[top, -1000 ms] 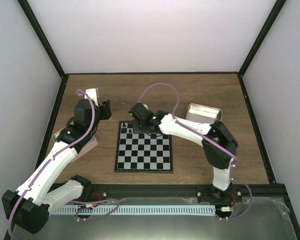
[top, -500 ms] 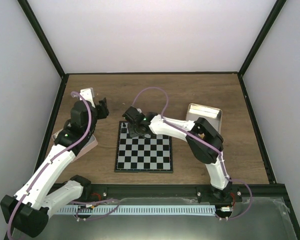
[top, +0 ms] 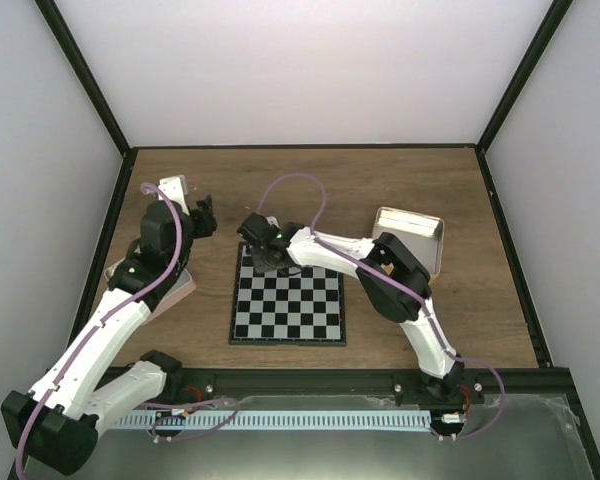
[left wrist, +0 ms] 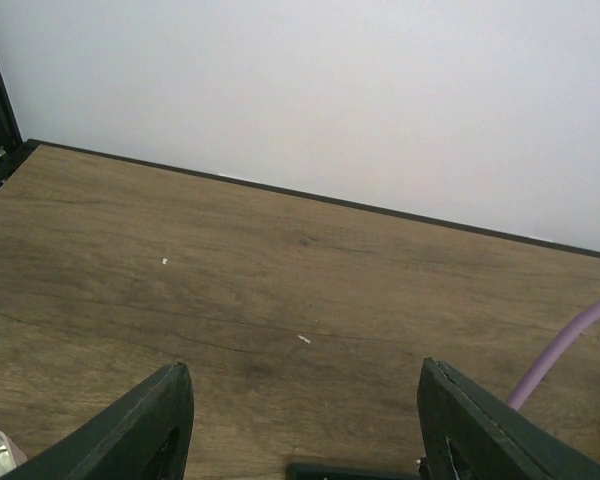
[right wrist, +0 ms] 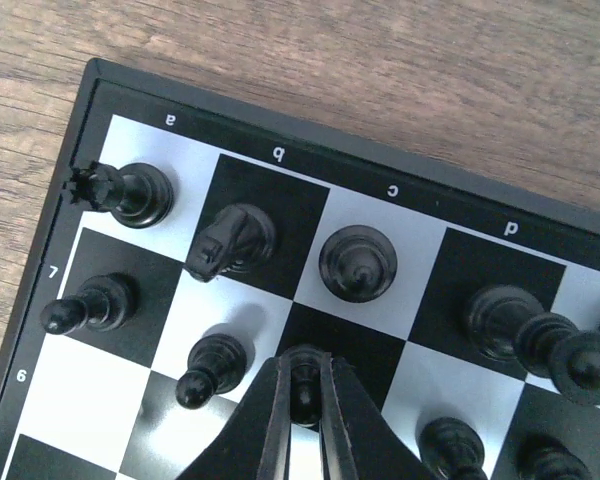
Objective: Set up the chess pieces on the board
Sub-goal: Place the chess piece on the chessboard.
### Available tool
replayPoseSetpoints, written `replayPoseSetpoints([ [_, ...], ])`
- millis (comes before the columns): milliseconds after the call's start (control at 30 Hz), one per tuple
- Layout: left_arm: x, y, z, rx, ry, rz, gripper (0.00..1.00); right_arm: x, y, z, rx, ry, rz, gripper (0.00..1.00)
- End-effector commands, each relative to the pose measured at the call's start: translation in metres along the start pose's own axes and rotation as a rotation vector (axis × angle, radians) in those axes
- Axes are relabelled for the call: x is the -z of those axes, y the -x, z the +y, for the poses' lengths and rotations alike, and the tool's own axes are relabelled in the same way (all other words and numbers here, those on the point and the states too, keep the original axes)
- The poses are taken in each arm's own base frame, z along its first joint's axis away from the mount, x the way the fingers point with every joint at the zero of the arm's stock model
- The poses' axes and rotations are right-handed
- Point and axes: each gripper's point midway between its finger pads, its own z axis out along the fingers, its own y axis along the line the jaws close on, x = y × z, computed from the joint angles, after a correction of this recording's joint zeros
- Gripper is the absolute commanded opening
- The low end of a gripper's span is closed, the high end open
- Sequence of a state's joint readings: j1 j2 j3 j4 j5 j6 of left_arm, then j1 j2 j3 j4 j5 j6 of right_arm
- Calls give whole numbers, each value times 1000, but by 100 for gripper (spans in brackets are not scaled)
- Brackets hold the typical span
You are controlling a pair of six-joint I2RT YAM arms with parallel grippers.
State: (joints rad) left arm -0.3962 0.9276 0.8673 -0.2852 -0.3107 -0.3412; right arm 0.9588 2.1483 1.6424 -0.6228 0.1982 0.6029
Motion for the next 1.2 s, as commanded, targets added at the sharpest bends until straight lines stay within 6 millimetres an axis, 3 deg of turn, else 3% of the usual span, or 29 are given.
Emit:
replayPoseSetpoints([
  [0,-1,1,1,16,-1,-11,63,2,4,-3,7,-39,-6,4],
  [433,-3,-1,1,17,-7,0,64,4,0,-4,18,-43,18,6],
  [633,-4,-2,1,16,-8,5,64,16,8,2,9,-17,3,22],
  [800,-5,-1,2,15,-8,6,64,44,33,15,-5,47,-61,31],
  [933,-6,-2,-2,12,-28,15,64,71,50,14,-31,77,-106,36],
  [1067,-5,-1,-8,12,-59,16,64,105,61,-7,-73,81,-170,43],
  [1167,2,2,-28,-6,-174,35,83,135,62,-40,-117,62,-233,47],
])
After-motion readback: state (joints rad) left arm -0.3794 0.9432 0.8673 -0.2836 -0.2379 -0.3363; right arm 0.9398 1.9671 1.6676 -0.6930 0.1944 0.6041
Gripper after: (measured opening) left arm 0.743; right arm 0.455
